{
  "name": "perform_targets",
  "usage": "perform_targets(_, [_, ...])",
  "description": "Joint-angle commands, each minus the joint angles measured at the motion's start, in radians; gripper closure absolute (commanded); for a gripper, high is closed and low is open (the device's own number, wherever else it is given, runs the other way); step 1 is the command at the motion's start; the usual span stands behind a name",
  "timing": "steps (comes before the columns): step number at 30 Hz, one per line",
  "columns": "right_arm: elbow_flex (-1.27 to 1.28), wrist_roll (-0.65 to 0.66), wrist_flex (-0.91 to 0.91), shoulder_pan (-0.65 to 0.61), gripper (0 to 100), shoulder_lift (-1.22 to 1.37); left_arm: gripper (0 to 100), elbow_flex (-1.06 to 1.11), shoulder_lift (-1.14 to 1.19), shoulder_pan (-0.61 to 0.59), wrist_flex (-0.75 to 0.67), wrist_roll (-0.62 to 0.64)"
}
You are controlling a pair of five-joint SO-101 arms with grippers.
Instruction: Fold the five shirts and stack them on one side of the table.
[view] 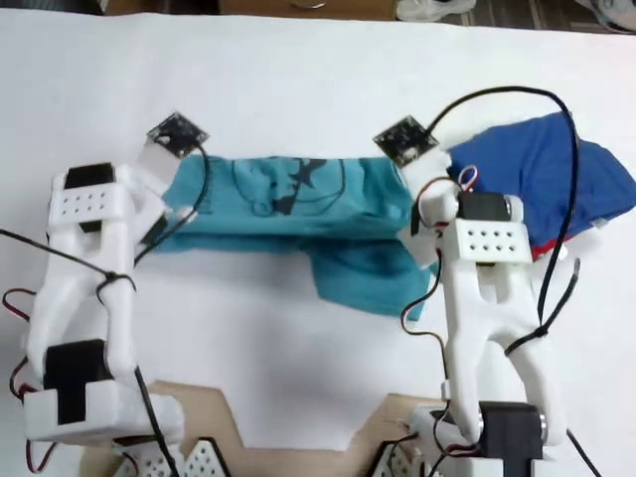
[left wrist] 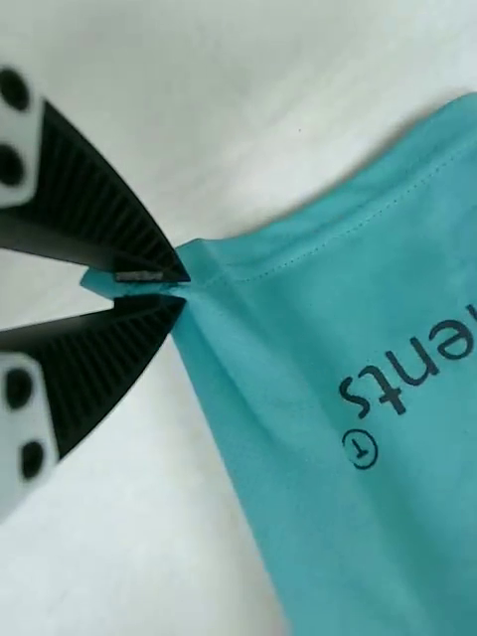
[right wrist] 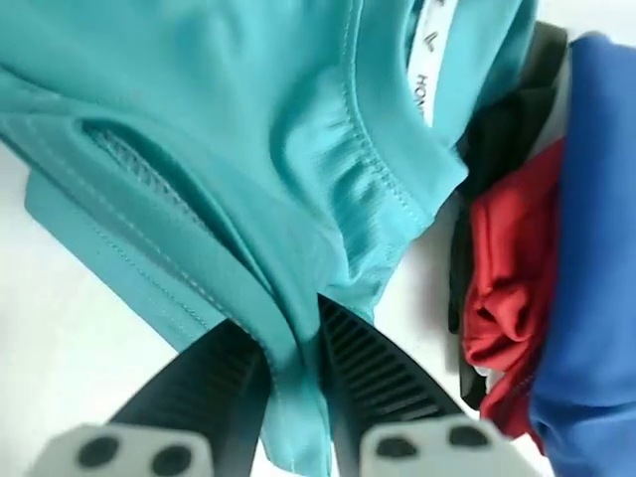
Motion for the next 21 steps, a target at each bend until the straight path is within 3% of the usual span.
perform_targets(1, [0.025, 0.002, -0.035, 0.004, 97.8, -0.005, 98, -0.001, -0.008, -0.017, 0.005, -0.008])
perform_targets(9, [0.153, 0.002, -0.036, 0.007, 97.8, -0.005, 98, 0.053, 0.009, -0.017, -0.017, -0.005])
perform_targets(16, [0.153, 0.011, -0.070, 0.004, 97.5, 0.070, 98, -0.002, 0.193, -0.018, -0.109, -0.008])
perform_targets(21, [0.092, 0.049, -0.119, 0.007, 84.8, 0.243, 95, -0.163, 0.322, -0.021, -0.129, -0.008])
